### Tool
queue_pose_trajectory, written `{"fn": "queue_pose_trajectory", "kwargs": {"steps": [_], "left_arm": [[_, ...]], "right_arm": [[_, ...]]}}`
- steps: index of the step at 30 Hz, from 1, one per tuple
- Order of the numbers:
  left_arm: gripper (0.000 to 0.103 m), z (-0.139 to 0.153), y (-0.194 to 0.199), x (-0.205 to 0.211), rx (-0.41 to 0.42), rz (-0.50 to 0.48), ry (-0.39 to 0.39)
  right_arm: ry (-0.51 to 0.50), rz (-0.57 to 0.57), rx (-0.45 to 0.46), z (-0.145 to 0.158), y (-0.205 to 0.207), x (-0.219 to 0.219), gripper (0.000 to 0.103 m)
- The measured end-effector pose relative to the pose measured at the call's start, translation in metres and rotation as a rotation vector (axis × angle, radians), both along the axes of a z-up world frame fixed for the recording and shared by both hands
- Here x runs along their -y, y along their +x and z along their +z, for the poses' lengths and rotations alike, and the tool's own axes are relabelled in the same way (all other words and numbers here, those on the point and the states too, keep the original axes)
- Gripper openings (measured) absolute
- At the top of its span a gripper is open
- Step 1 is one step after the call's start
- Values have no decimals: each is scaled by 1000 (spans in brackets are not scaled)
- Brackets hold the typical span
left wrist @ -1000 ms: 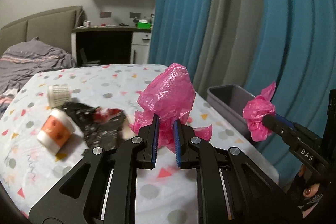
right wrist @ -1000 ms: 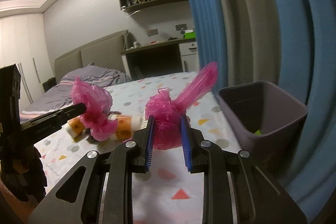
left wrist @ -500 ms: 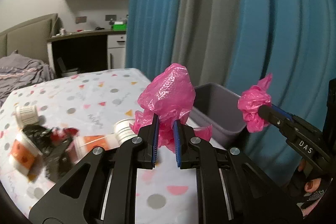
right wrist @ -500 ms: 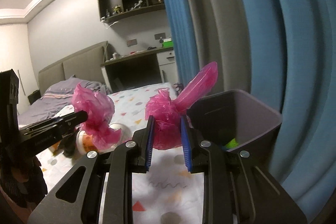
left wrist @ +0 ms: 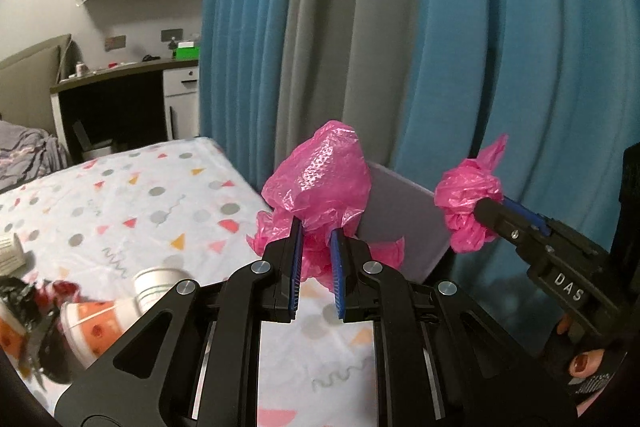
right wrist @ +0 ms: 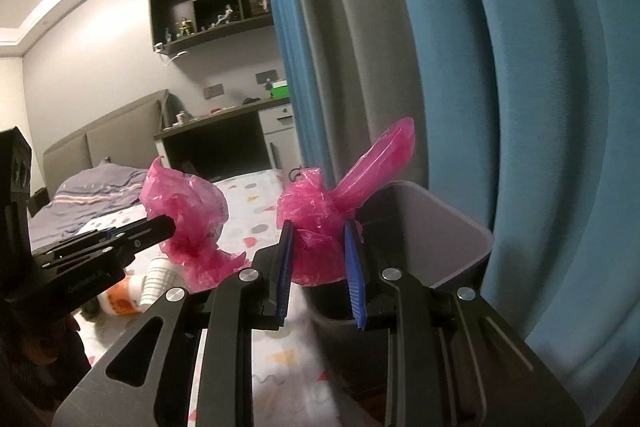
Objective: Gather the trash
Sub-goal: 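Carry both pink bags over the grey bin with both tools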
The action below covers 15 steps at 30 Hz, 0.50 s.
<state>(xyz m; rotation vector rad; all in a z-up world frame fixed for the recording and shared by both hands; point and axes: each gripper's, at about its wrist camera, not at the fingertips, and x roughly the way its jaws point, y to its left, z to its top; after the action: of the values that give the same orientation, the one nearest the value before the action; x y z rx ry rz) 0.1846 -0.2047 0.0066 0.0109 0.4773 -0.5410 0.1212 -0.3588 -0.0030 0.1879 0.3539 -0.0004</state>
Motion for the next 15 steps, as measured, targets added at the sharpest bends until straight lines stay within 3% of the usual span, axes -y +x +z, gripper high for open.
{"fn": "queue_pose_trajectory", "kwargs": {"steps": [15], "left_arm": [[12,-16,44,56,-28,-61,-21]], "right_arm": [[3,-83,-63,-17,39,24,25]]}}
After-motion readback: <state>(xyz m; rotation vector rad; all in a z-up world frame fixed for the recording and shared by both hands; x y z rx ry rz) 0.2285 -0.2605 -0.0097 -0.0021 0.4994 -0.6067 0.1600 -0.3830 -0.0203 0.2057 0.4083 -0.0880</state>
